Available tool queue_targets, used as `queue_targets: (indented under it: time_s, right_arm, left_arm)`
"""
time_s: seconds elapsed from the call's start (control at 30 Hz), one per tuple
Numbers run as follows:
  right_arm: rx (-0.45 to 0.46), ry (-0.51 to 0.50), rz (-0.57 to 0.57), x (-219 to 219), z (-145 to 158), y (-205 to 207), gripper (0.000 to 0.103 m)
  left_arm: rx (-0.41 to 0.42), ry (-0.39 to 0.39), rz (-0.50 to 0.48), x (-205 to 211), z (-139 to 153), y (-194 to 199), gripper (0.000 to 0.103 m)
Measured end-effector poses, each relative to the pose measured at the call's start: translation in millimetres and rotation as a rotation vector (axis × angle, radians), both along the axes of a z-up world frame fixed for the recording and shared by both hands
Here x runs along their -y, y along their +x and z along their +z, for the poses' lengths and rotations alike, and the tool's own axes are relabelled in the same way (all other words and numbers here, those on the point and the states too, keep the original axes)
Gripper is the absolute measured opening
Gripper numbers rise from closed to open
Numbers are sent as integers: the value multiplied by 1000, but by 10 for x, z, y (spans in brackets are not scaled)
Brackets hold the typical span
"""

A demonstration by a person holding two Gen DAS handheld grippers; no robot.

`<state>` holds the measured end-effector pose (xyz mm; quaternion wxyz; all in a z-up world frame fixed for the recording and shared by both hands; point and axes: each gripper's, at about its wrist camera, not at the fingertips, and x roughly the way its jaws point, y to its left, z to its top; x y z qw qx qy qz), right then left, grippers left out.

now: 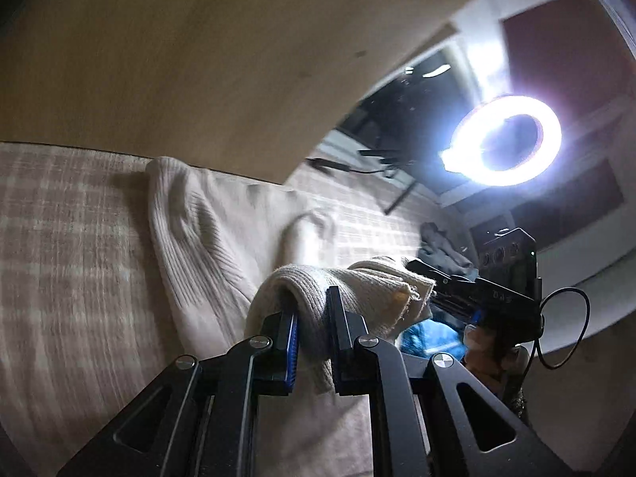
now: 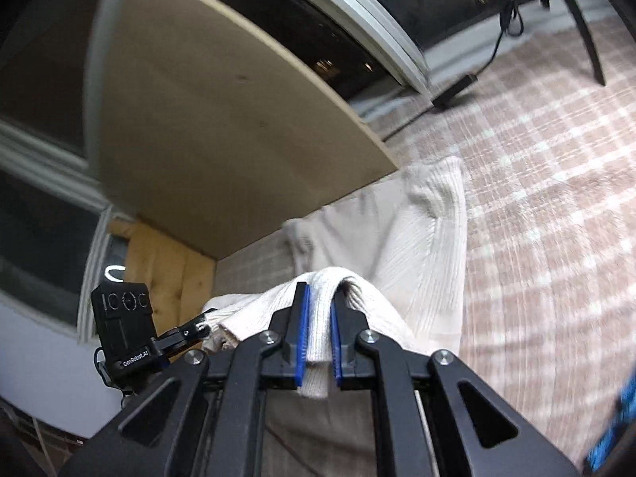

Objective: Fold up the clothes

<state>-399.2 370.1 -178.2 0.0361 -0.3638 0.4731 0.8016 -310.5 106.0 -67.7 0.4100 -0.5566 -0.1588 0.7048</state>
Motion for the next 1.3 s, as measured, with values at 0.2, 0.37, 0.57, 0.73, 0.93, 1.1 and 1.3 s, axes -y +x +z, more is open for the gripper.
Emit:
queue_targets:
  time_s: [0.2,0.37,0.57,0.73,0.93,1.1,1.3]
  right_arm:
    - [107,-26,-1,-316,-540,-502,9]
    - [164,-61,18,-426,-859,-670,11]
    - [77,-90,54,-574,-567,-527,37]
    - [32,121,100,-522,-294,-368,41]
    - [92,323,222,-301,-500,-547,41]
    - [128,402,290,-96,-675,-742,40]
    - [40,381,237,-96,-456,-545,10]
  left_arm:
    - [68,-65,-30,-224,-572,-470,11]
    - [148,-49,-32,-282,-853,-670,15]
    - [138,48,29,-92,-559,-759,50]
    - [-5,24,47,58,-298,-698,59]
    - [-82,-49,-6,-151,-392,-524,57]
    - [-118,-93,-35,-338,-486,-428,13]
    - [-168,-114,-27,-420,-484,-306,11]
